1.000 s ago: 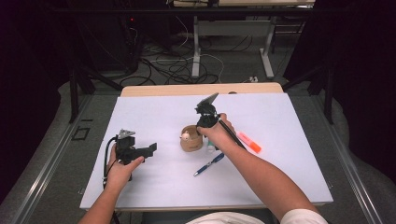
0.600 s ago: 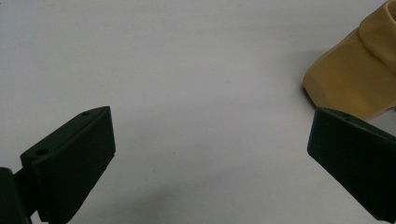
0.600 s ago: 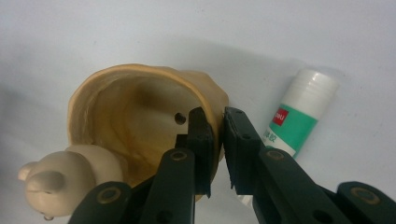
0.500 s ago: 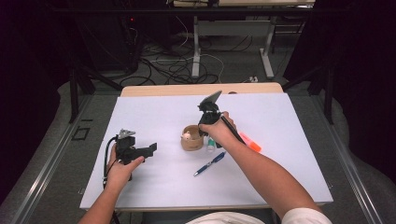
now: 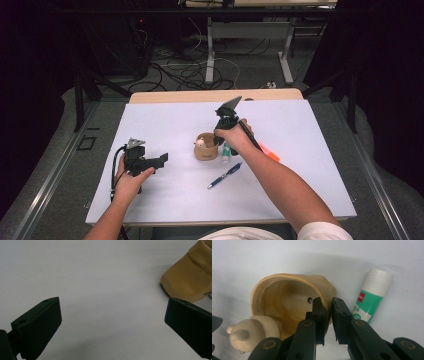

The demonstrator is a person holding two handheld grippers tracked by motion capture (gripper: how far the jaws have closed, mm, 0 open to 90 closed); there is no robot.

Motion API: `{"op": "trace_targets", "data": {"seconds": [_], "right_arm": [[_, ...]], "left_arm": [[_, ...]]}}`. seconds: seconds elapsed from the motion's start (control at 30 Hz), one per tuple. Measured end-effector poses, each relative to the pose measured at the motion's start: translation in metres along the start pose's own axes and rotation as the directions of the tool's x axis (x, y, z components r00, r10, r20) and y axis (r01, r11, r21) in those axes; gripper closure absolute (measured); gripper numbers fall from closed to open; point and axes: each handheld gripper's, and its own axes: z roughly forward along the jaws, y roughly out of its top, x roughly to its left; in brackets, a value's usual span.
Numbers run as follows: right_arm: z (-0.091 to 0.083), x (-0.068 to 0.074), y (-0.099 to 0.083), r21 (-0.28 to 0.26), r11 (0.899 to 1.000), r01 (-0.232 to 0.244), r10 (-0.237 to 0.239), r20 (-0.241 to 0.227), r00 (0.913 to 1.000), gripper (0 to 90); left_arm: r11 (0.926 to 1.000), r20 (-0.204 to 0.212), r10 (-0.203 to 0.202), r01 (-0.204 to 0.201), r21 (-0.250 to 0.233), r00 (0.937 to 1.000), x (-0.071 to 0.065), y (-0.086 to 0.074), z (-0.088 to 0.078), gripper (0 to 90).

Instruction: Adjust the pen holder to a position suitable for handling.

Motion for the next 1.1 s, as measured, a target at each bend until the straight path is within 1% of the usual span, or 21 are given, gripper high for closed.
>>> {"op": "trace_targets", "data": {"seconds": [0.07, 0.1, 0.13, 0.23, 0.33, 0.37, 0.43, 0.47, 0.53, 0.57, 0.6, 0.63, 0.67, 0.7, 0.73, 0.77, 0.9, 0.97, 1.0, 1.07, 1.1], "right_arm": [[0.0, 0.002, 0.0, 0.009, 1.0, -0.01, 0.01, -0.013, 0.9999, 78.4], [0.0, 0.003, 0.0, 0.009, 1.0, -0.003, 0.003, -0.022, 0.9998, 77.9], [0.0, 0.004, -0.001, 0.004, 1.0, -0.003, 0.003, -0.015, 0.9999, 77.9], [-0.001, 0.004, -0.002, 0.0, 1.0, 0.017, -0.017, -0.021, 0.9996, 76.4], [-0.001, 0.004, -0.003, -0.014, 0.999, 0.039, -0.039, -0.039, 0.9985, 71.1], [-0.002, 0.004, -0.003, -0.023, 0.999, 0.04, -0.041, -0.058, 0.9975, 70.2], [-0.003, 0.003, -0.005, -0.023, 0.998, 0.067, -0.068, -0.052, 0.9963, 68.4], [-0.003, 0.005, -0.005, -0.036, 0.998, 0.049, -0.051, -0.067, 0.9964, 67.0], [-0.005, 0.005, -0.006, -0.04, 0.996, 0.077, -0.079, -0.063, 0.9949, 64.9], [-0.005, 0.005, -0.007, -0.059, 0.996, 0.071, -0.076, -0.086, 0.9933, 63.9], [-0.006, 0.004, -0.008, -0.062, 0.994, 0.088, -0.093, -0.074, 0.993, 63.2], [-0.007, 0.005, -0.008, -0.058, 0.995, 0.086, -0.091, -0.084, 0.9924, 62.2], [-0.006, 0.004, -0.009, -0.081, 0.993, 0.086, -0.094, -0.097, 0.9908, 61.1], [-0.009, 0.003, -0.009, -0.063, 0.993, 0.102, -0.108, -0.09, 0.9901, 60.8], [-0.01, 0.003, -0.009, -0.065, 0.993, 0.098, -0.104, -0.084, 0.9911, 60.1], [-0.01, 0.002, -0.01, -0.086, 0.992, 0.097, -0.106, -0.107, 0.9886, 59.1], [-0.016, -0.001, -0.01, -0.101, 0.991, 0.088, -0.101, -0.127, 0.9868, 57.3], [-0.019, -0.003, -0.011, -0.12, 0.986, 0.116, -0.132, -0.131, 0.9826, 55.5], [-0.021, -0.003, -0.011, -0.123, 0.985, 0.121, -0.137, -0.126, 0.9826, 54.8], [-0.024, -0.006, -0.012, -0.155, 0.98, 0.122, -0.143, -0.134, 0.9807, 54.1], [-0.026, -0.008, -0.012, -0.16, 0.976, 0.147, -0.169, -0.129, 0.9772, 53.5]], "left_arm": [[1.0, 0.0, 0.002, -0.002, 0.0, 1.0, 0.0, 0.0, 0.0, 1.1], [1.0, 0.0, 0.001, -0.001, 0.0, 1.0, 0.0, 0.0, 0.0, 1.1], [1.0, 0.0, 0.0, 0.0, 0.001, 1.0, 0.0, 0.0, 0.0, 1.1], [1.0, 0.001, 0.0, 0.0, 0.001, 1.0, 0.0, 0.0, 0.0, 1.1], [1.0, 0.0, 0.0, 0.0, -0.001, 1.0, 0.0, 0.0, 0.0, 1.1], [1.0, 0.0, 0.0, 0.0, -0.001, 1.0, 0.0, 0.0, 0.0, 1.1], [1.0, 0.0, -0.005, 0.005, 0.0, 1.0, 0.0, 0.0, 0.0, 1.1], [1.0, -0.003, 0.002, -0.002, 0.001, 1.0, 0.0, 0.0, 0.0, 1.1], [1.0, -0.002, -0.001, 0.001, 0.0, 1.0, 0.0, 0.0, 0.0, 1.1], [0.9999, 0.001, 0.002, -0.002, 0.012, 1.0, 0.0, 0.0, -0.001, 1.1], [0.9999, 0.0, 0.003, -0.003, 0.011, 1.0, 0.0, 0.0, -0.001, 1.1], [1.0, -0.002, 0.002, -0.002, 0.005, 1.0, 0.0, 0.0, 0.0, 1.1], [1.0, -0.003, 0.002, -0.002, 0.001, 1.0, 0.0, 0.0, 0.0, 1.1], [1.0, -0.001, 0.004, -0.004, 0.0, 1.0, 0.0, 0.0, 0.0, 1.1], [1.0, -0.002, 0.004, -0.004, 0.0, 1.0, 0.0, 0.0, 0.0, 1.1], [1.0, -0.001, 0.005, -0.005, 0.001, 1.0, 0.0, 0.0, 0.0, 1.2], [1.0, -0.005, 0.008, -0.008, -0.003, 1.0, -0.001, 0.0, 0.0, 1.3], [1.0, -0.005, 0.009, -0.009, -0.002, 0.9999, -0.001, 0.0, 0.0, 1.3], [1.0, -0.005, 0.009, -0.009, -0.002, 0.9999, -0.001, 0.0, 0.0, 1.4], [0.9999, -0.005, 0.011, -0.011, -0.001, 0.9999, -0.001, 0.0, 0.0, 1.4], [1.0, -0.006, 0.01, -0.01, -0.002, 0.9999, -0.001, 0.0, 0.0, 1.4]]}}
